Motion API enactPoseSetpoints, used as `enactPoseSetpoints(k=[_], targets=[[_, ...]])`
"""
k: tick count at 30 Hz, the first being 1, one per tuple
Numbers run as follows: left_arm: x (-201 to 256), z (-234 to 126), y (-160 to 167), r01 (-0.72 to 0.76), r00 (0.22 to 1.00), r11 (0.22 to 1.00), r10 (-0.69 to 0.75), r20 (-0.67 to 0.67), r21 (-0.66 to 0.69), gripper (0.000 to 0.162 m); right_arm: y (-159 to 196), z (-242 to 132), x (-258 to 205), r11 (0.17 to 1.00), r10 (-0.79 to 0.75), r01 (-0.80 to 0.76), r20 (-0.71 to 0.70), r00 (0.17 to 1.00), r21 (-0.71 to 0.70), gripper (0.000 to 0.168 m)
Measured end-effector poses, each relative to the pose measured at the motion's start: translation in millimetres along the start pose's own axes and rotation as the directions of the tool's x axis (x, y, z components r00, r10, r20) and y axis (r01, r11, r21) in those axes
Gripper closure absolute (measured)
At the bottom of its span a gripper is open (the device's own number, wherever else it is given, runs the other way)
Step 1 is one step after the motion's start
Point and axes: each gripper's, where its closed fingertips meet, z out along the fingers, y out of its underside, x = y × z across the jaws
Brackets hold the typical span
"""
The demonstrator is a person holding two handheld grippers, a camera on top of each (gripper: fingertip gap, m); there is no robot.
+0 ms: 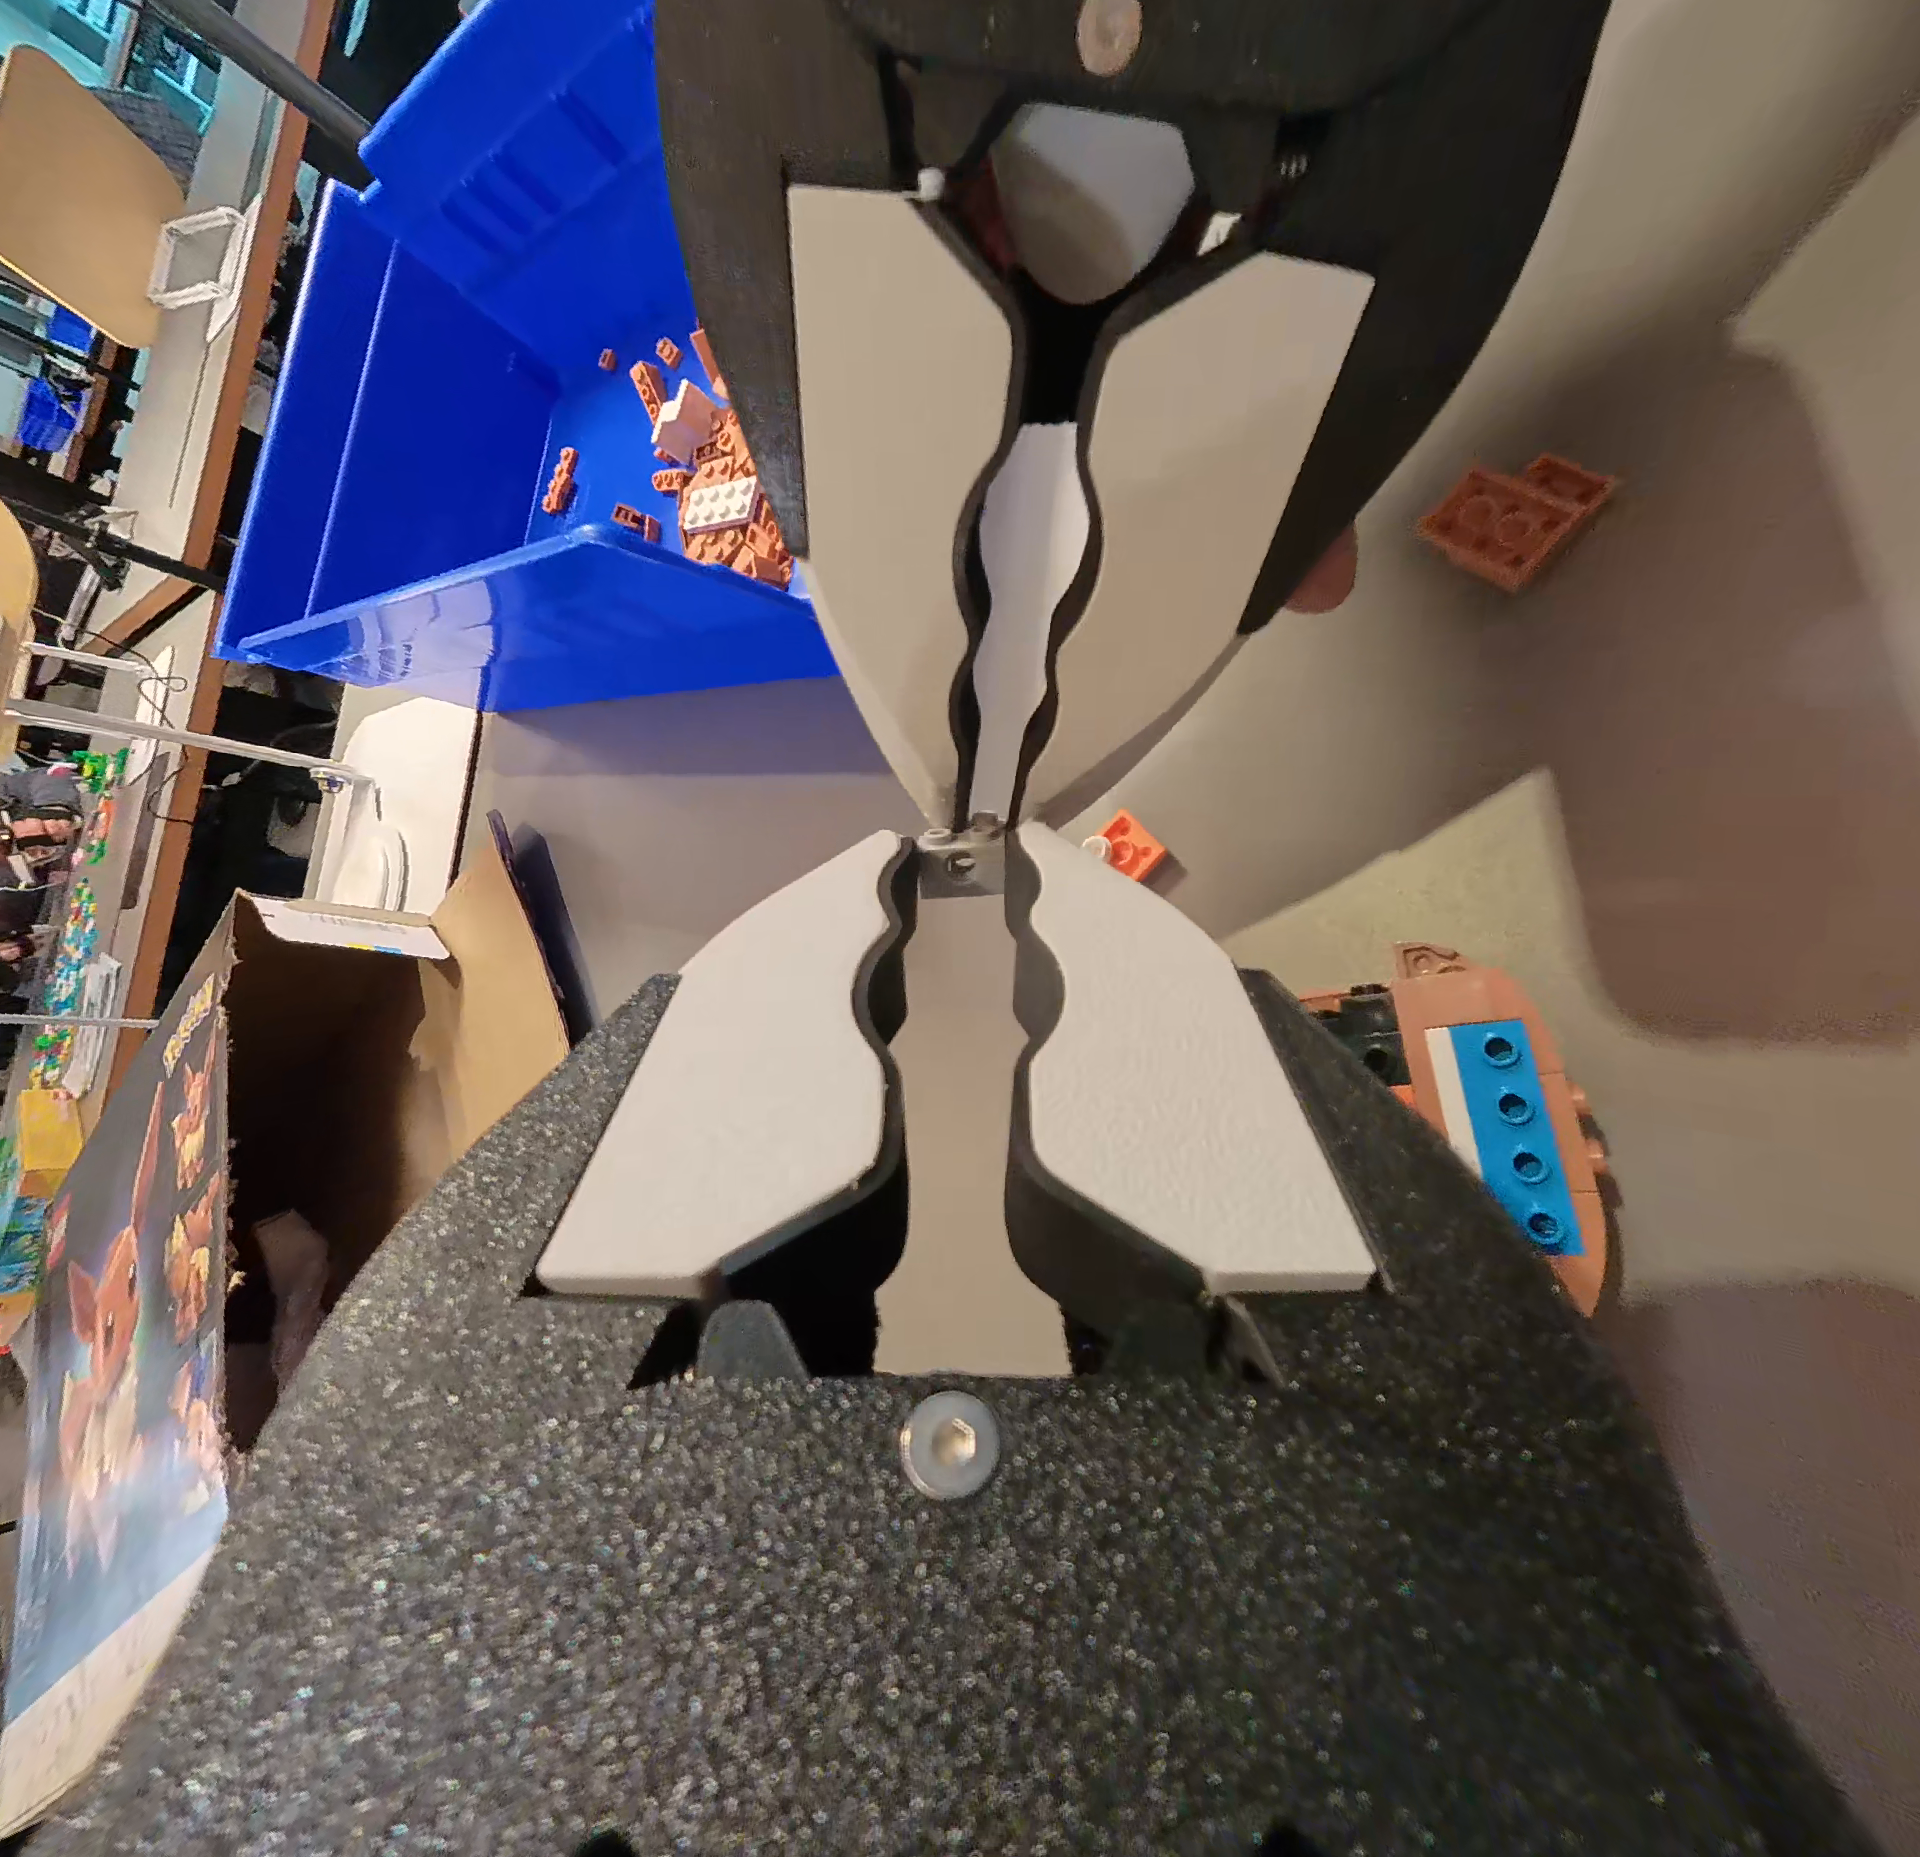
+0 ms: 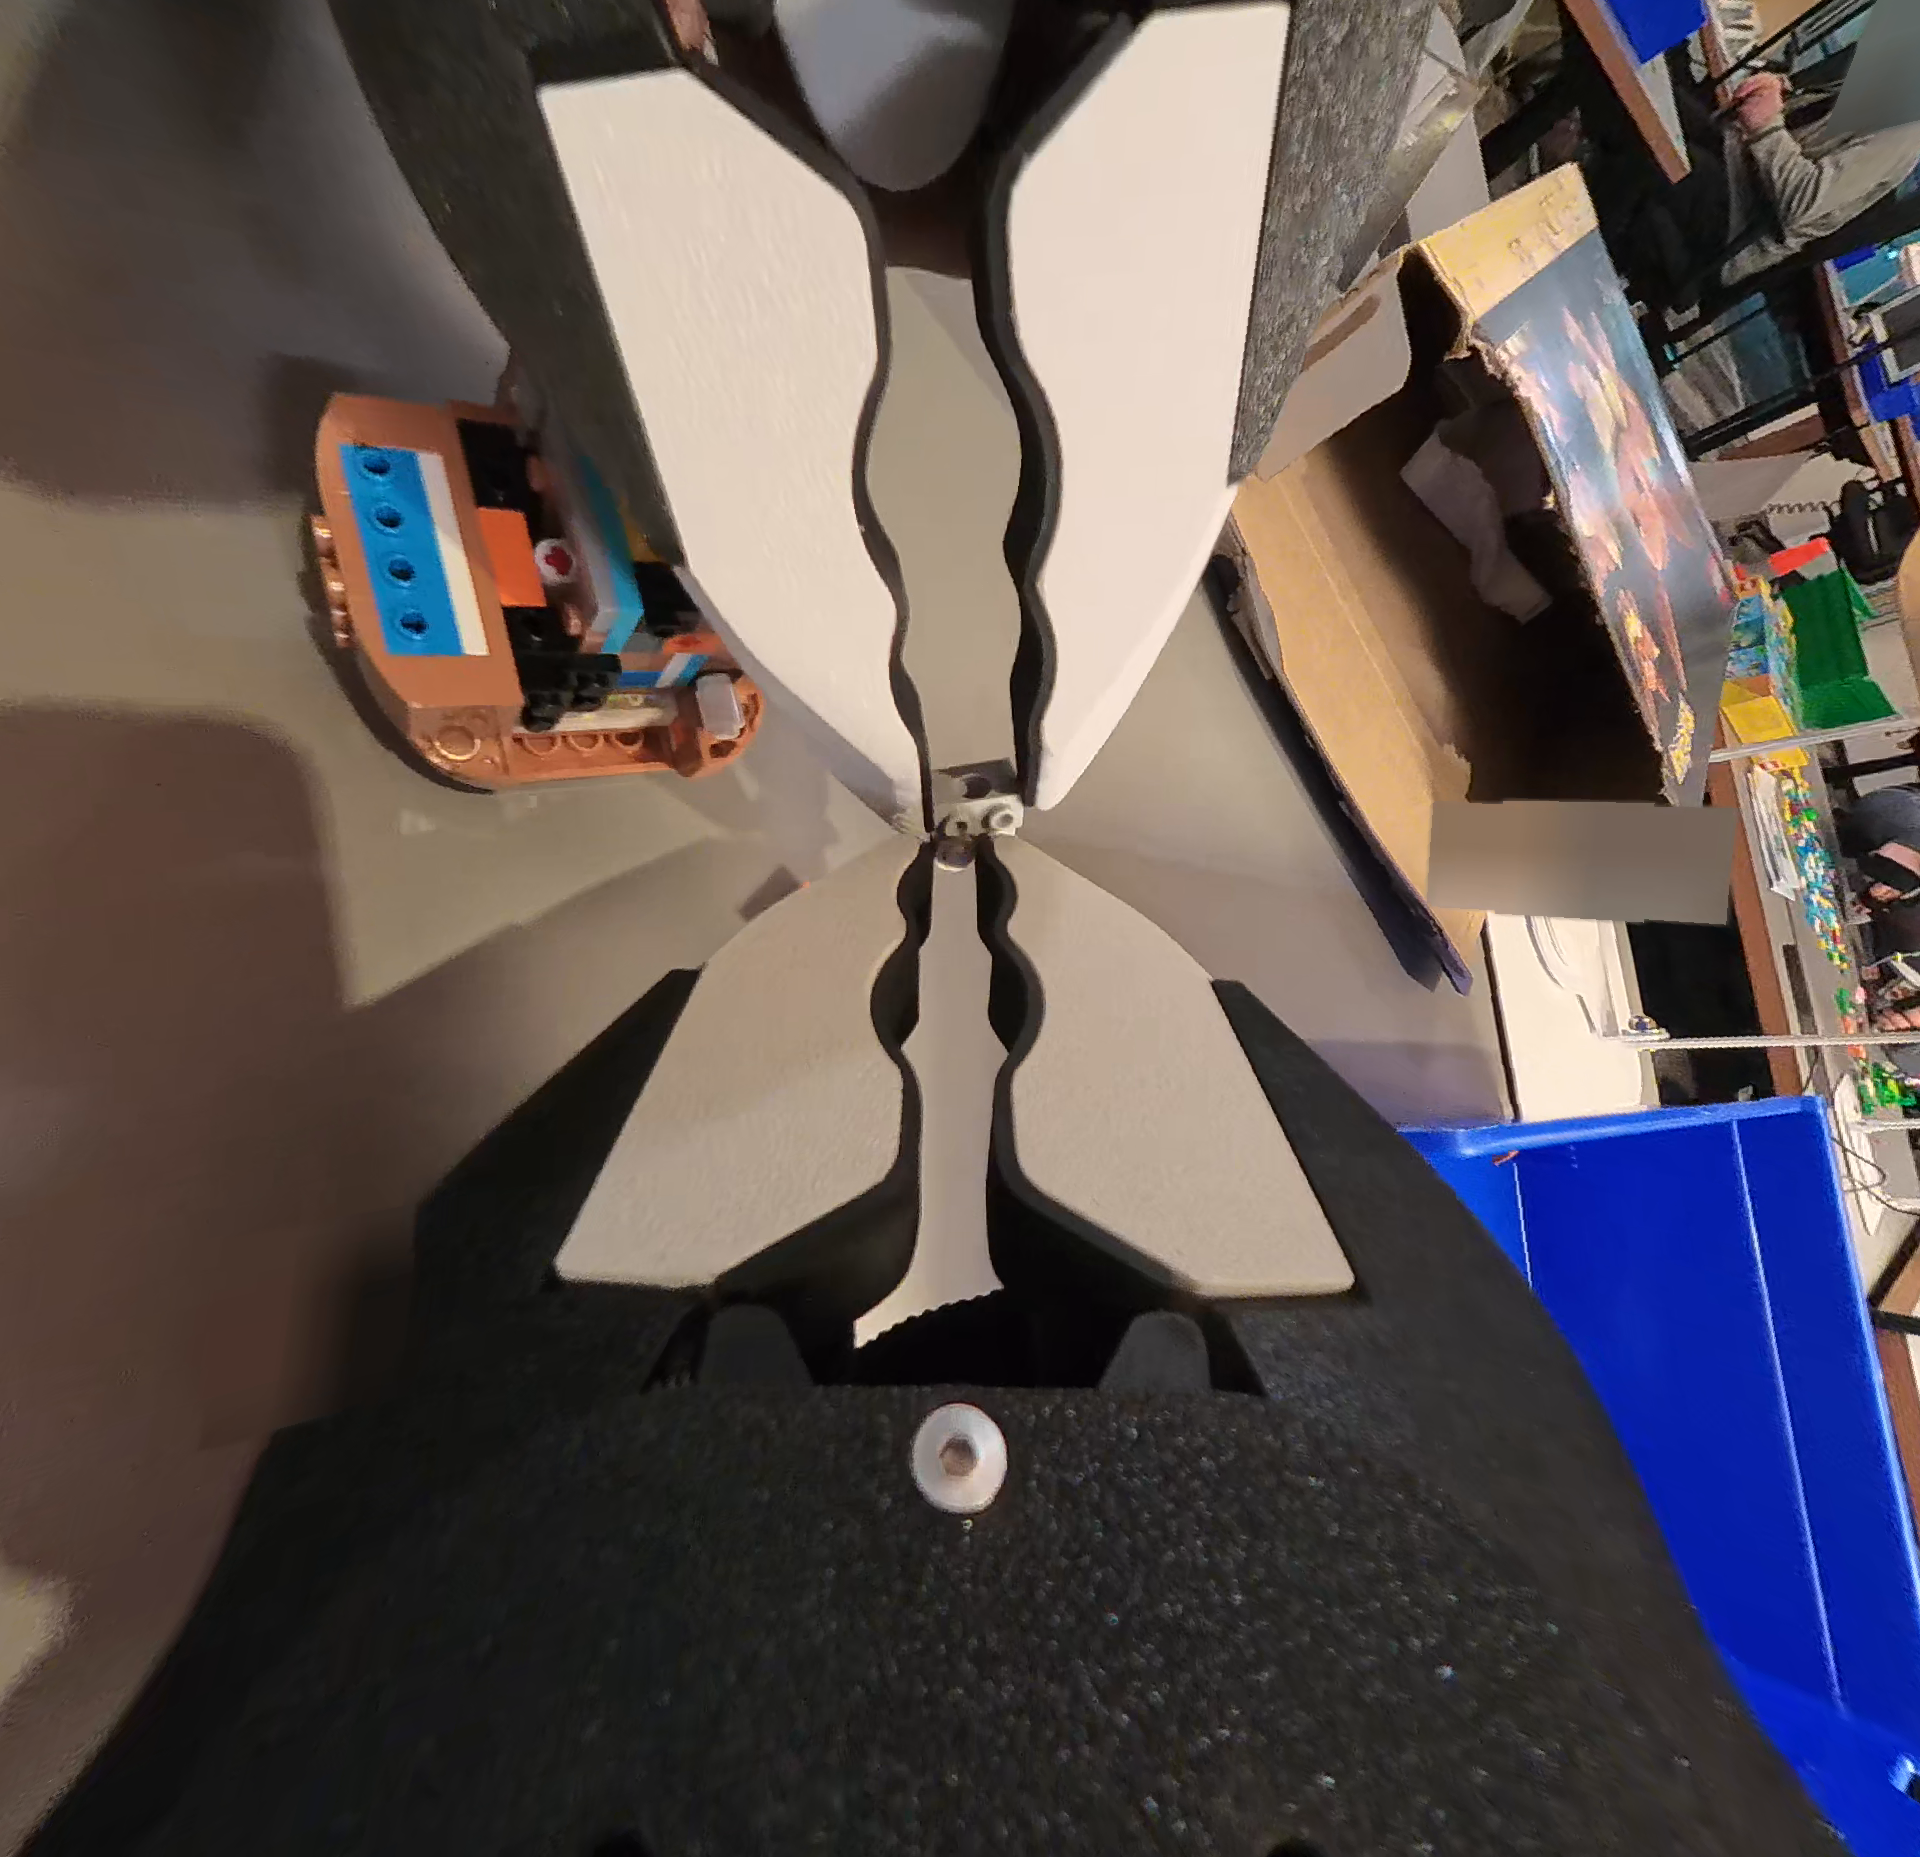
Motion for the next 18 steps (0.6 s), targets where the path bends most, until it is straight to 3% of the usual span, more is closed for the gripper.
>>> enactPoseSetpoints(k=[9, 18], targets=[[-2, -5, -4, 0.023, 1.000, 0.998, -0.022, -0.013, 0.065, 0.146, -6, -7, 4, 0.998, 0.016, -0.015, -0.001, 1.000, 0.055, 0.162], [-5, -12, -12, 0.048, 0.999, 0.989, -0.046, -0.018, 0.143, 0.146, -13, -17, 7, 0.967, 0.161, -0.176, 0.093, 0.983, 0.183, 0.162]])
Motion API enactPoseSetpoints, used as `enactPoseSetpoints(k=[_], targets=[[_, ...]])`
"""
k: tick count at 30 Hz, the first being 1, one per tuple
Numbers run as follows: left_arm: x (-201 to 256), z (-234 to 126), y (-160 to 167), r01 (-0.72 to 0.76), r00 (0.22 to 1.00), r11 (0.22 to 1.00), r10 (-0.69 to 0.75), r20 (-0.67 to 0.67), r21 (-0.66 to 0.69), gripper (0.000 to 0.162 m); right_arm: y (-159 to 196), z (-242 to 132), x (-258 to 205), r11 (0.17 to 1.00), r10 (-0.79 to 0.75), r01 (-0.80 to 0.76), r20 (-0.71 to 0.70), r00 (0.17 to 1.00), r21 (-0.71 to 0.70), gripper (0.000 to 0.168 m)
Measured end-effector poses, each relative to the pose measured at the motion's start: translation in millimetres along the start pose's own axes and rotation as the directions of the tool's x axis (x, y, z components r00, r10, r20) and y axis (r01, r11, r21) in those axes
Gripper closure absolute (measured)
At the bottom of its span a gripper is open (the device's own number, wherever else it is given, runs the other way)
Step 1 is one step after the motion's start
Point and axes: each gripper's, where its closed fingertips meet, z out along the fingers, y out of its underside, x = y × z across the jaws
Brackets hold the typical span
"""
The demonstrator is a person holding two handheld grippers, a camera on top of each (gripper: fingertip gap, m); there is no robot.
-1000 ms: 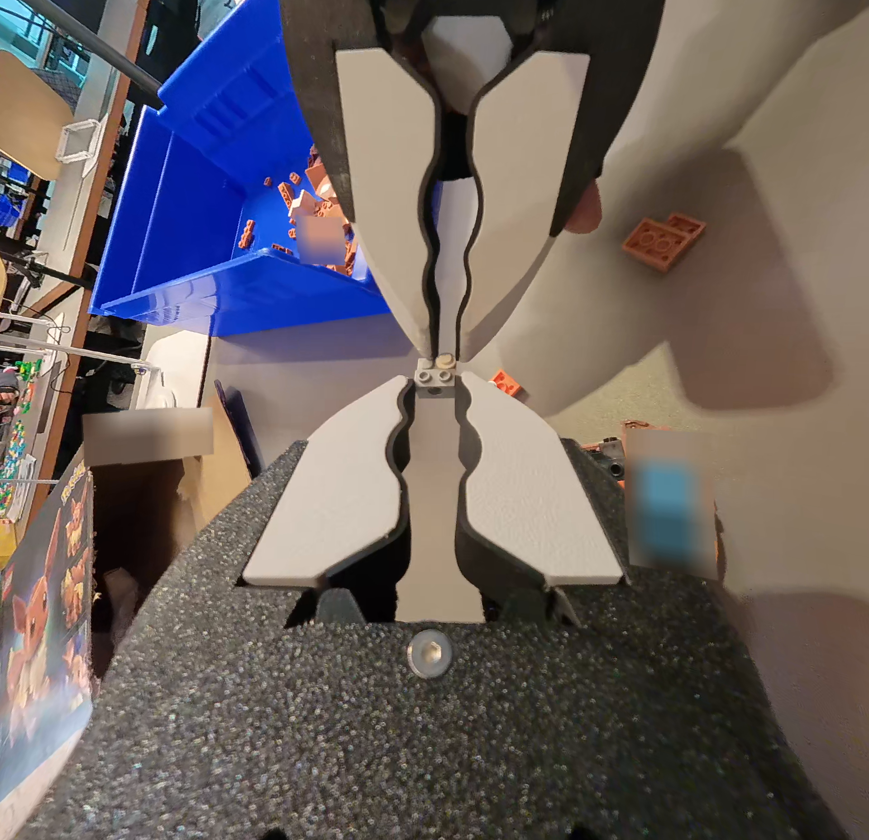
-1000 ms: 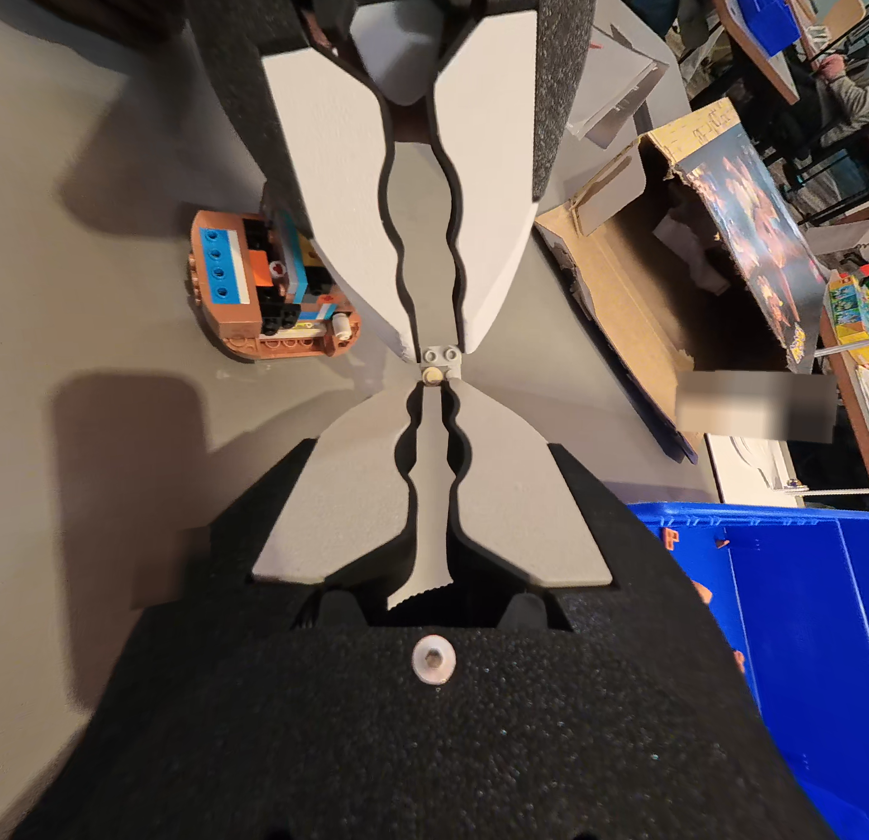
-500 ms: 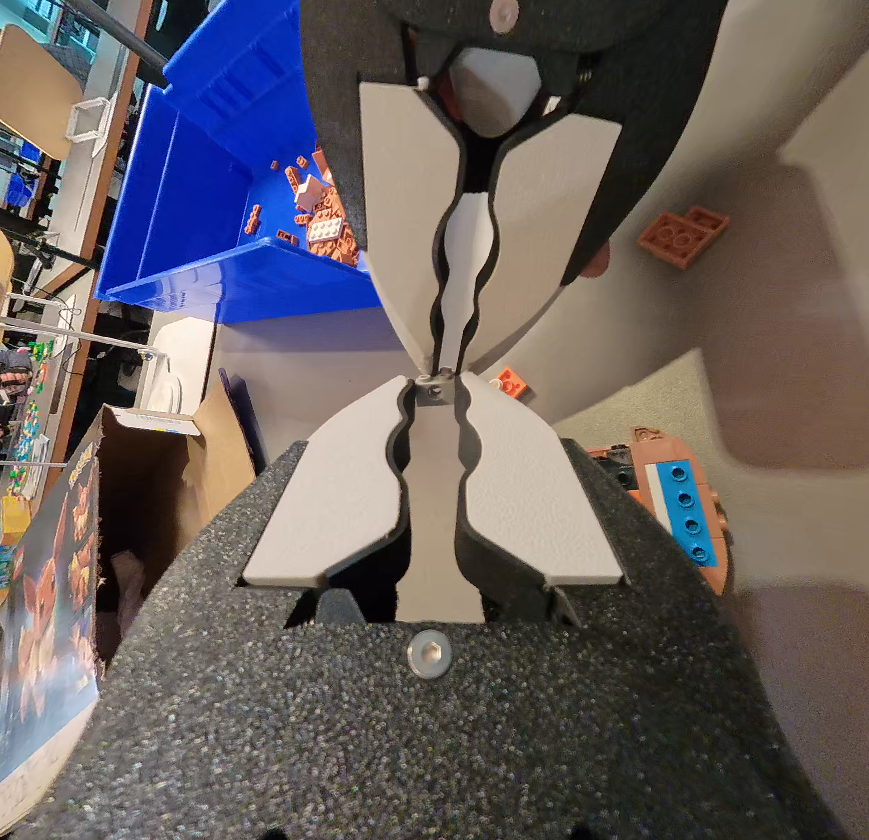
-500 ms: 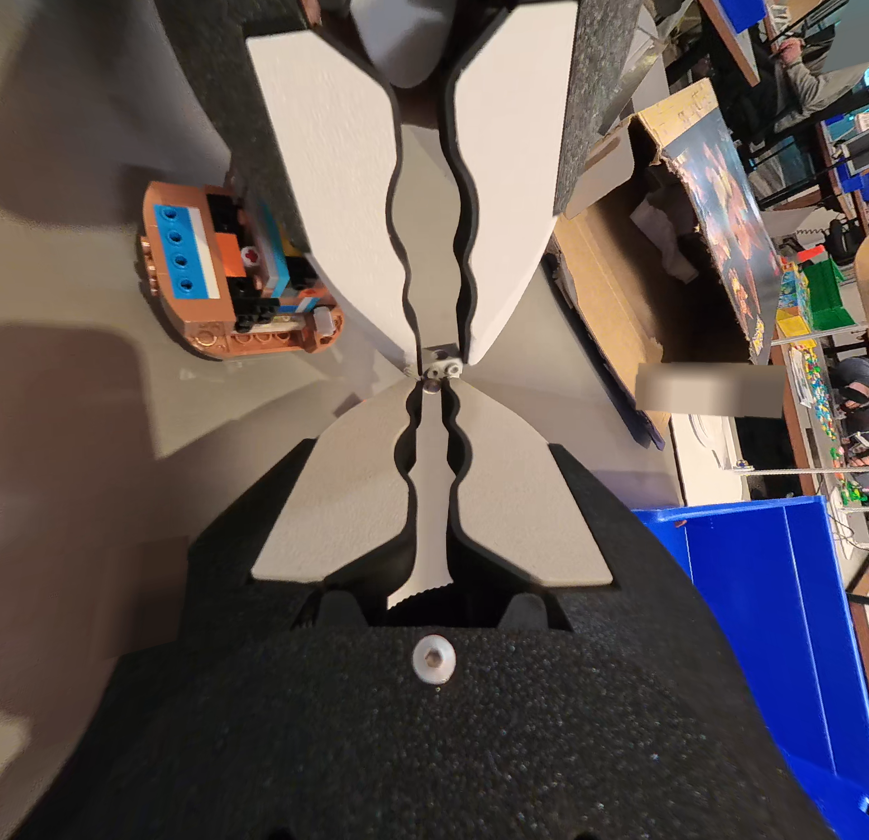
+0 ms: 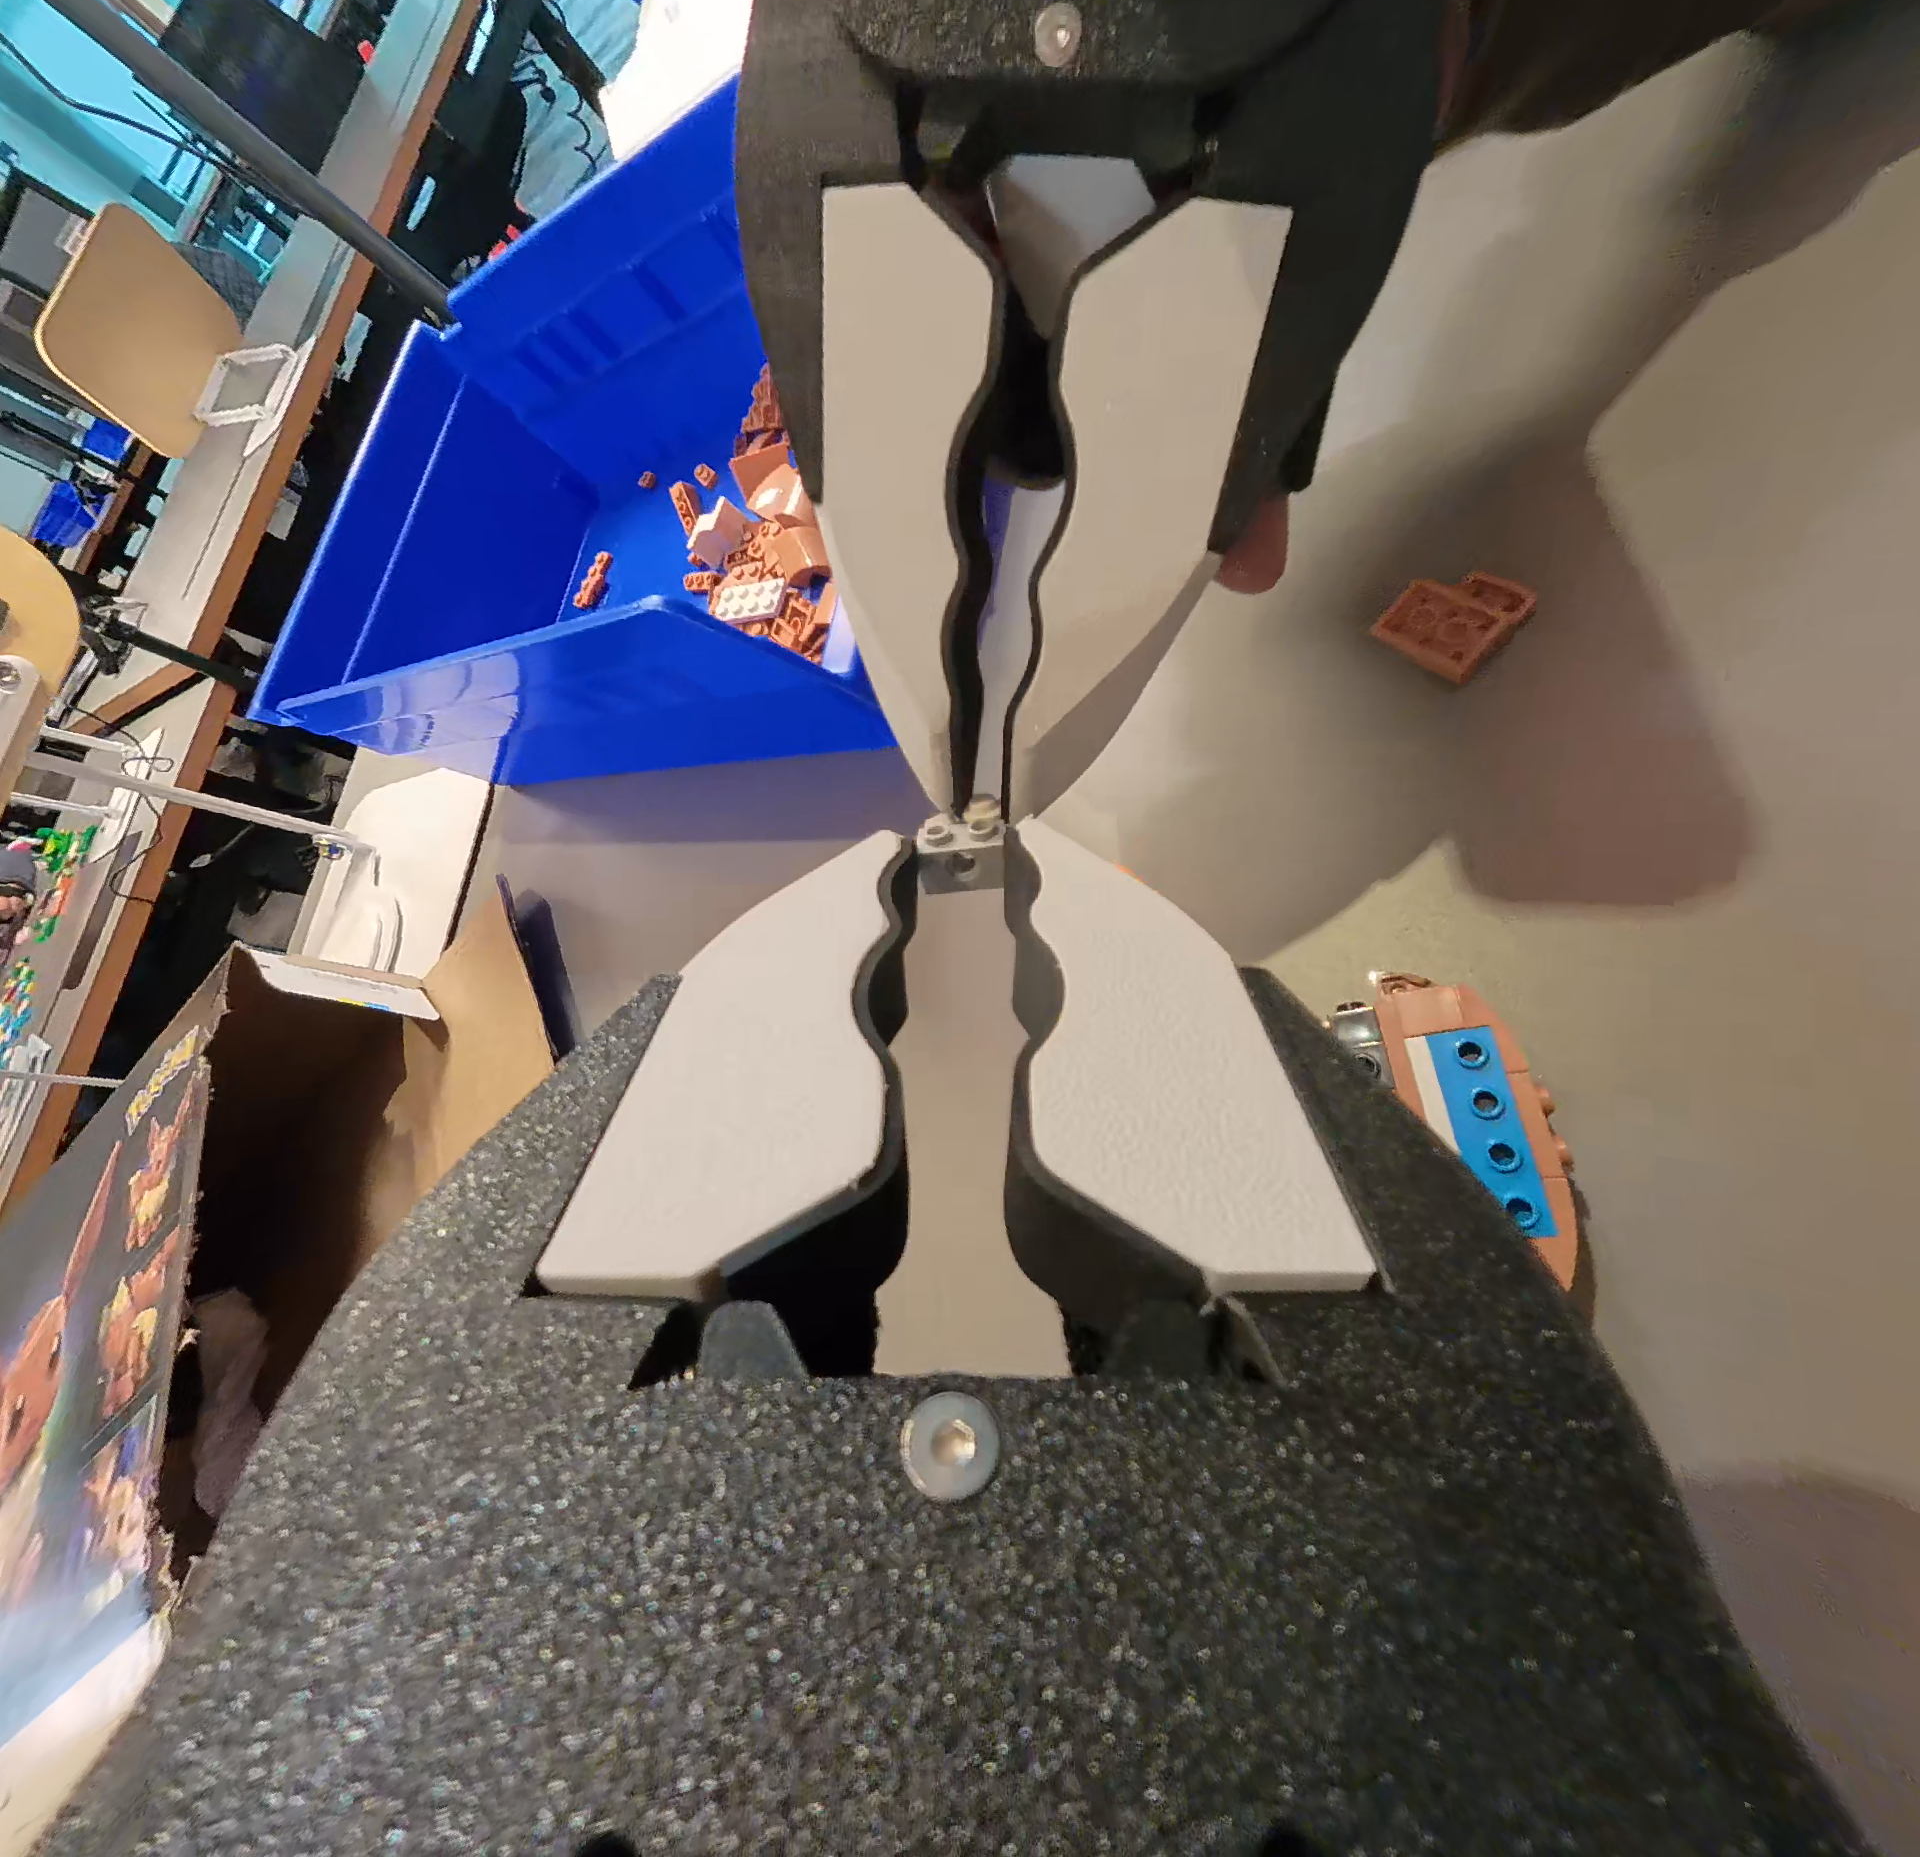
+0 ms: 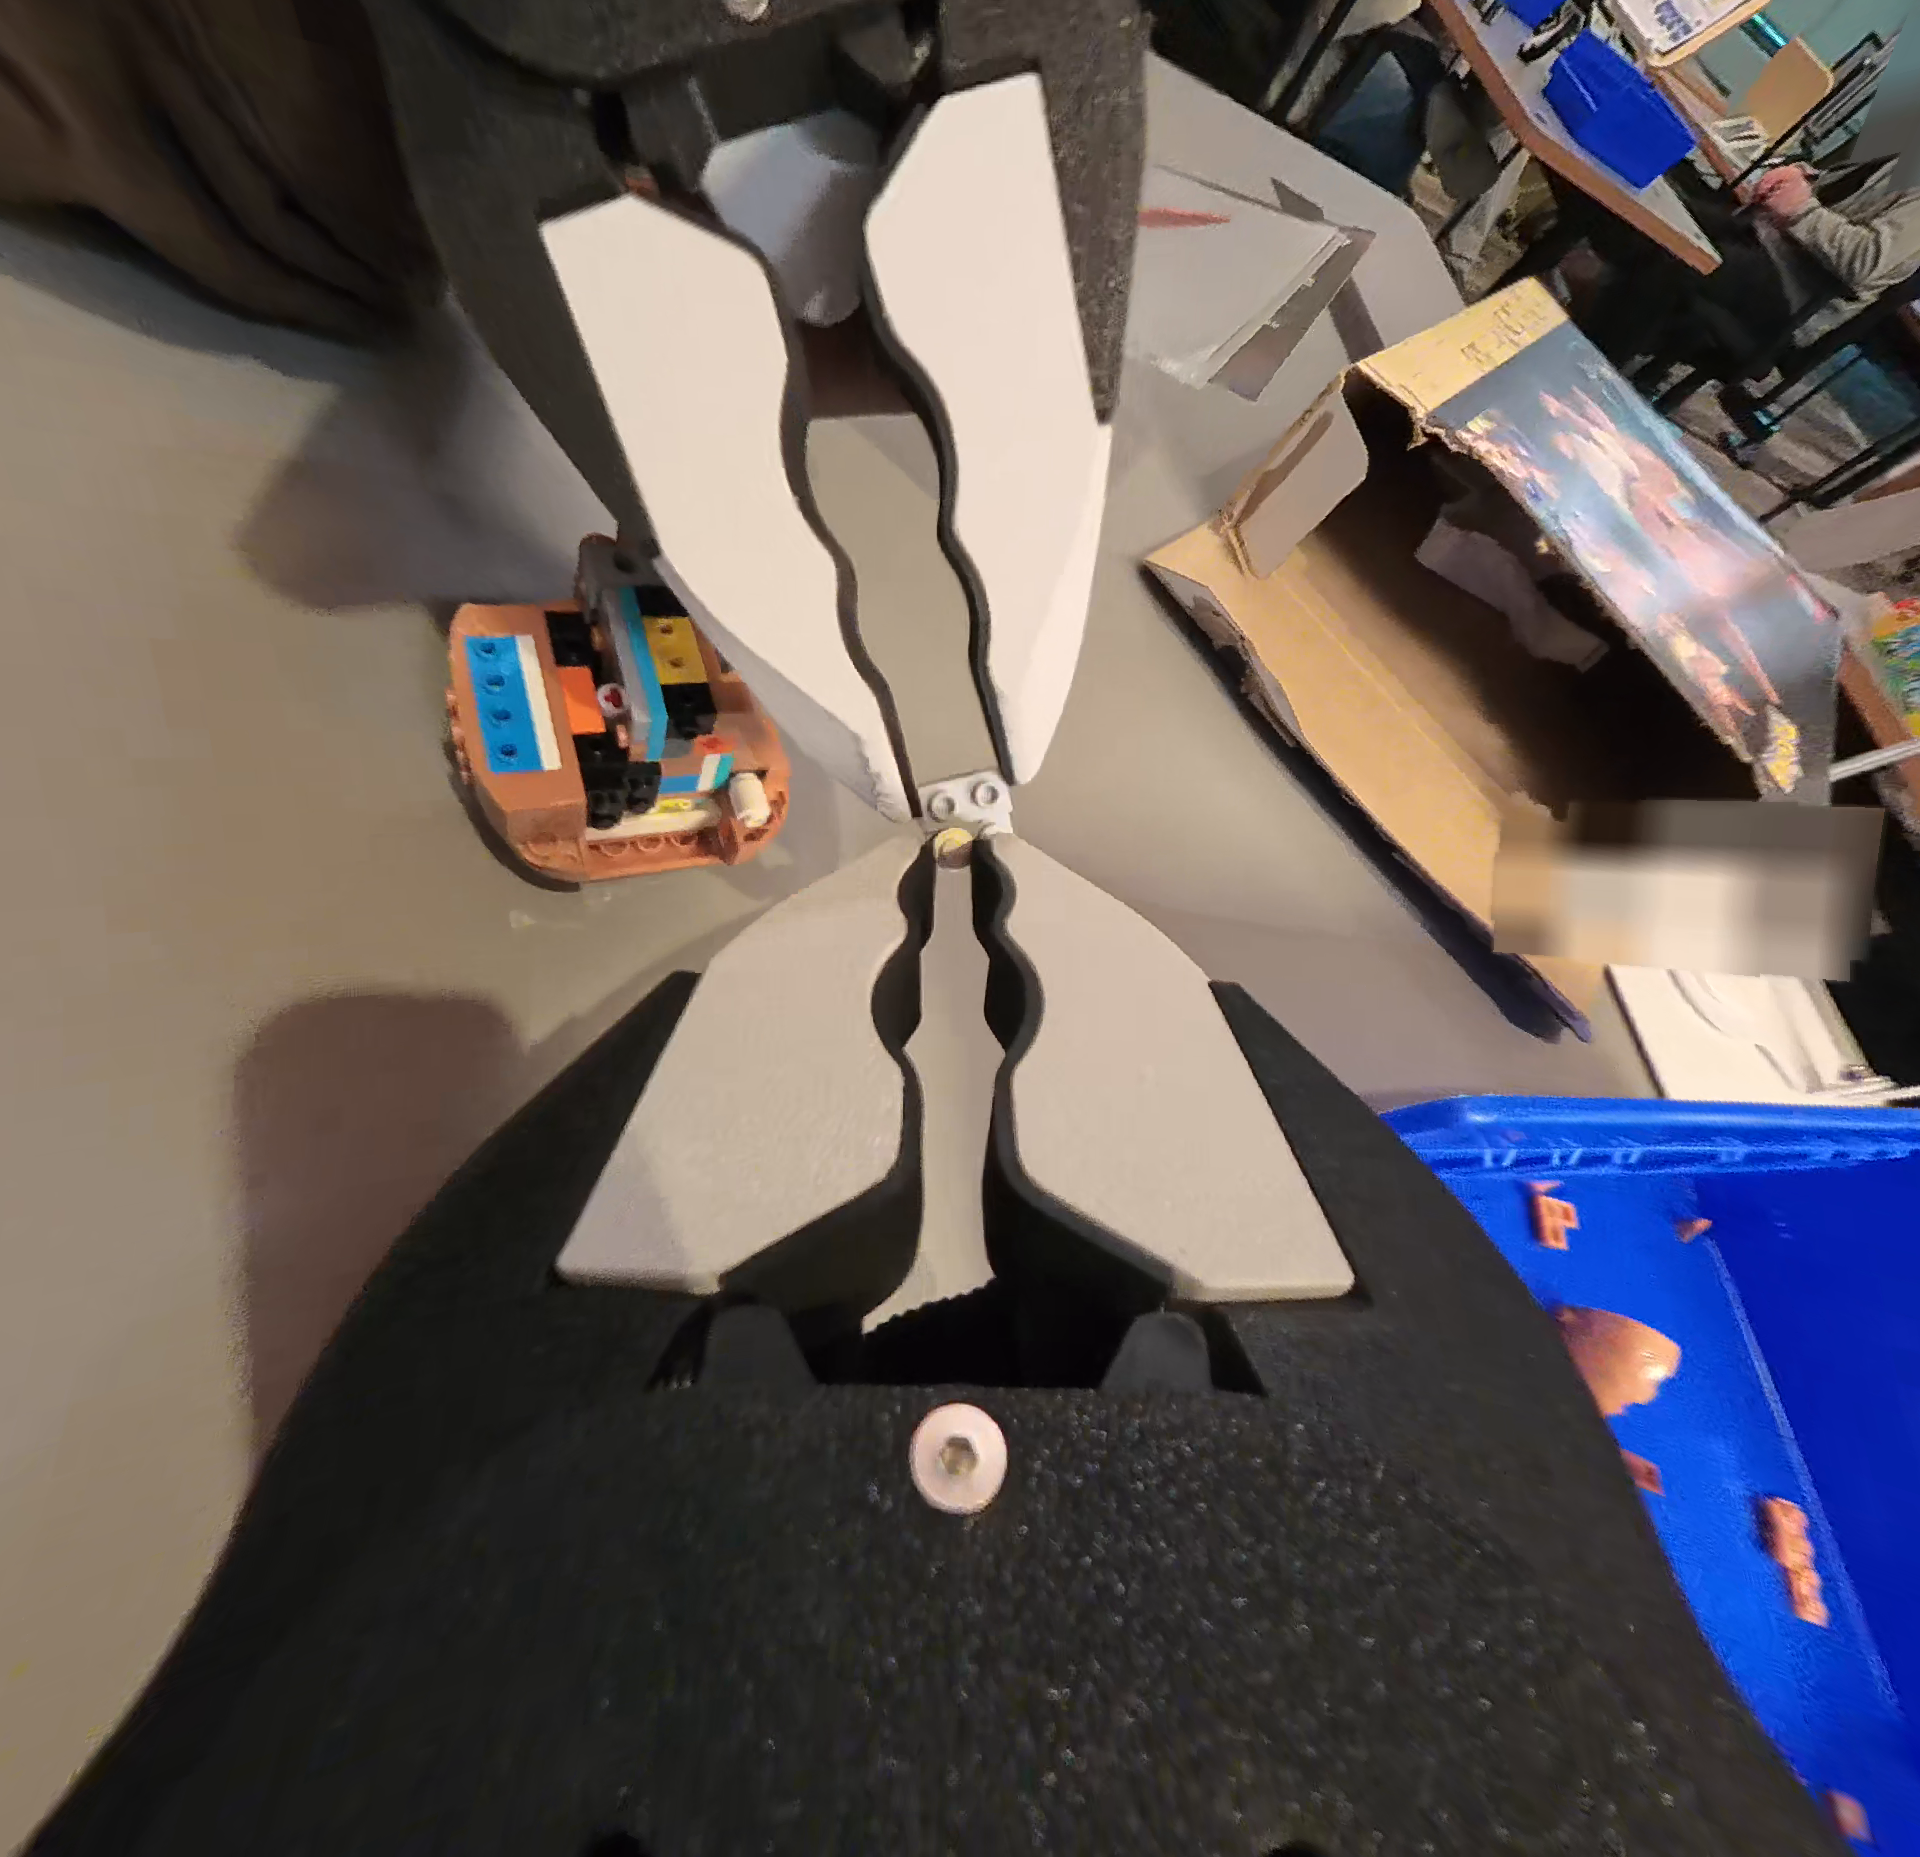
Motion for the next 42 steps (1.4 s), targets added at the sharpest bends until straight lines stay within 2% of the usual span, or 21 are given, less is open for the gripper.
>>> enactPoseSetpoints(k=[11, 17, 20, 22, 24, 26, 28, 29, 32, 36, 38, 40, 42], targets=[[-6, -8, -10, 0.004, 1.000, 0.997, -0.006, 0.027, 0.077, 0.146, -12, -6, 4, 0.944, 0.267, -0.289, 0.142, 0.953, 0.159, 0.163], [-8, -6, -2, -0.032, 0.999, 0.998, 0.030, 0.045, 0.047, 0.146, -23, -21, 20, 0.831, 0.435, -0.487, 0.232, 0.870, 0.269, 0.163], [-9, -6, -4, -0.017, 0.999, 0.998, 0.014, 0.044, 0.059, 0.146, -11, -23, 34, 0.854, 0.441, -0.458, 0.121, 0.889, 0.248, 0.163], [-10, -7, -3, -0.020, 0.998, 0.998, 0.017, 0.053, 0.055, 0.146, 3, -28, 55, 0.888, 0.430, -0.411, -0.061, 0.901, 0.205, 0.163], [-11, -7, -3, -0.016, 0.998, 0.998, 0.013, 0.057, 0.054, 0.146, 26, -40, 84, 0.911, 0.413, -0.390, -0.294, 0.862, 0.136, 0.162], [-11, -6, -3, -0.015, 0.998, 0.999, 0.012, 0.062, 0.051, 0.146, 52, -58, 109, 0.910, 0.389, -0.409, -0.486, 0.783, 0.070, 0.162], [-11, -6, -2, -0.016, 0.998, 0.999, 0.013, 0.063, 0.049, 0.146, 77, -66, 119, 0.870, 0.423, -0.492, -0.552, 0.719, 0.026, 0.160], [-11, -5, -3, -0.016, 0.998, 0.999, 0.013, 0.062, 0.049, 0.146, 86, -67, 121, 0.845, 0.453, -0.534, -0.559, 0.694, 0.023, 0.154], [-11, -5, -3, -0.016, 0.998, 0.999, 0.013, 0.065, 0.046, 0.146, 92, -68, 125, 0.813, 0.513, -0.579, -0.544, 0.664, 0.060, 0.148], [-13, -8, -5, 0.013, 0.998, 0.997, -0.017, 0.064, 0.071, 0.146, 73, -77, 129, 0.846, 0.499, -0.516, -0.541, 0.677, 0.134, 0.147], [-14, -10, -9, 0.051, 0.997, 0.993, -0.056, 0.047, 0.104, 0.146, 46, -76, 123, 0.893, 0.446, -0.406, -0.481, 0.755, 0.192, 0.147], [-14, -13, -15, 0.116, 0.993, 0.980, -0.119, 0.007, 0.159, 0.146, 17, -68, 104, 0.948, 0.307, -0.240, -0.408, 0.860, 0.207, 0.148], [-14, -17, -20, 0.186, 0.982, 0.961, -0.182, -0.039, 0.203, 0.146, 1, -57, 80, 0.990, 0.066, -0.011, -0.389, 0.919, 0.141, 0.150]])
